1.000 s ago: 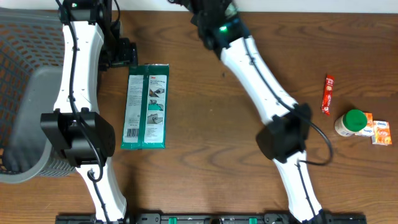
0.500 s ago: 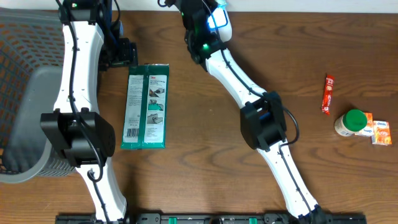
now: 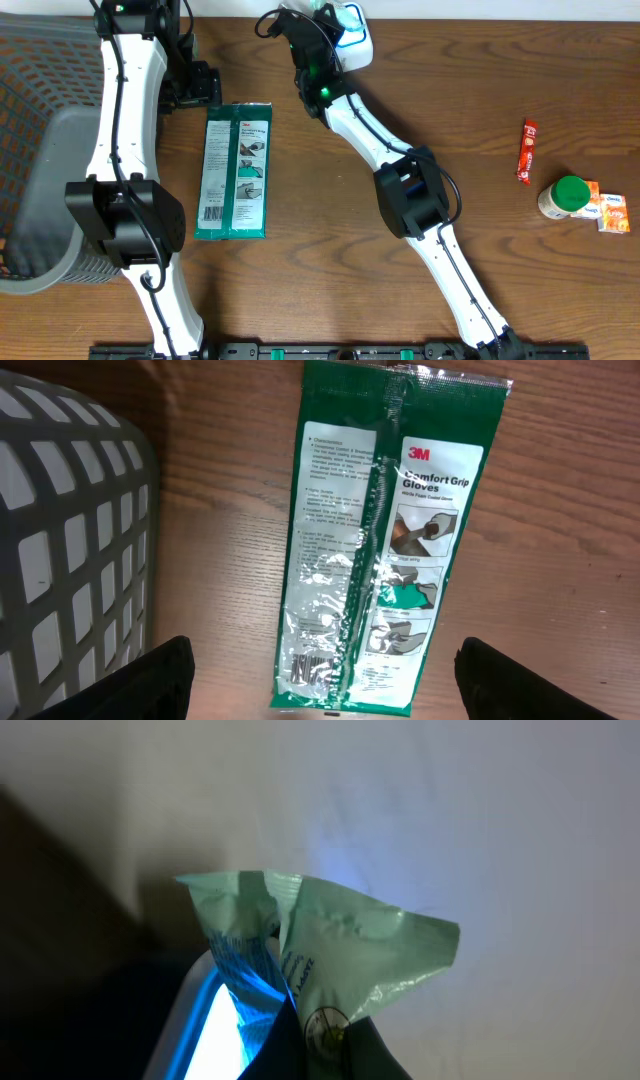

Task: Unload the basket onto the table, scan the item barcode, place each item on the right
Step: 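Hold the wipes pouch up in front of the white scanner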

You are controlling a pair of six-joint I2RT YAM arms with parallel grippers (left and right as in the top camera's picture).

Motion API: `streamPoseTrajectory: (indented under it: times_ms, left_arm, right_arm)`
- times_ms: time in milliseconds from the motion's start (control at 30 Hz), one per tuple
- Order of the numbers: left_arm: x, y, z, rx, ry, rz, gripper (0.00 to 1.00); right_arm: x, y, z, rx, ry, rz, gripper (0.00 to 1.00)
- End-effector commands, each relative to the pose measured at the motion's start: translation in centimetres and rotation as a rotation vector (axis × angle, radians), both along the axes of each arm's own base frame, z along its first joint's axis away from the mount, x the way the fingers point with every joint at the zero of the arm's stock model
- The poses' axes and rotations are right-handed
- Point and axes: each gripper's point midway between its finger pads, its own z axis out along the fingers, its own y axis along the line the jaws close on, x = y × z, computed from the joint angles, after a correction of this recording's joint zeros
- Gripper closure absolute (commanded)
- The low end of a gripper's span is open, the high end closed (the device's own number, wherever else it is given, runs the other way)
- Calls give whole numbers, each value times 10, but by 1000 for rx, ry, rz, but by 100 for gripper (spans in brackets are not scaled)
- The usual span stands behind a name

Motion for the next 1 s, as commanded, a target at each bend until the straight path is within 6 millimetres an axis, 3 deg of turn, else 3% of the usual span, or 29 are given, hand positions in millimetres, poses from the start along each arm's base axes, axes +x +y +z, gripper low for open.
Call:
streamPoseTrajectory:
  times_ms: [0,200,600,733,767,867,967]
  left_arm:
    - [-2,2,11,6,-24,6,16]
    - [-2,2,11,6,-24,6,16]
    - [-2,2,11,6,-24,6,16]
    - [-2,2,11,6,-24,6,16]
    - [-2,2,11,6,-24,6,16]
    - [-2,2,11,6,-24,6,16]
    - [-2,2,11,6,-24,6,16]
  right_arm:
    - [-11,9,-16,9,60,-12,99]
    - [-21,0,-48,107,164,-65,99]
    - [-21,2,-45,155,146,-77,99]
    - [-21,-7,0,186,68,-122,99]
    - [-25,-14,29,196,22,-165,99]
    - [-42,-31,77,194,-62,-290,99]
    - [-63,-46,108,178,-93,-393,99]
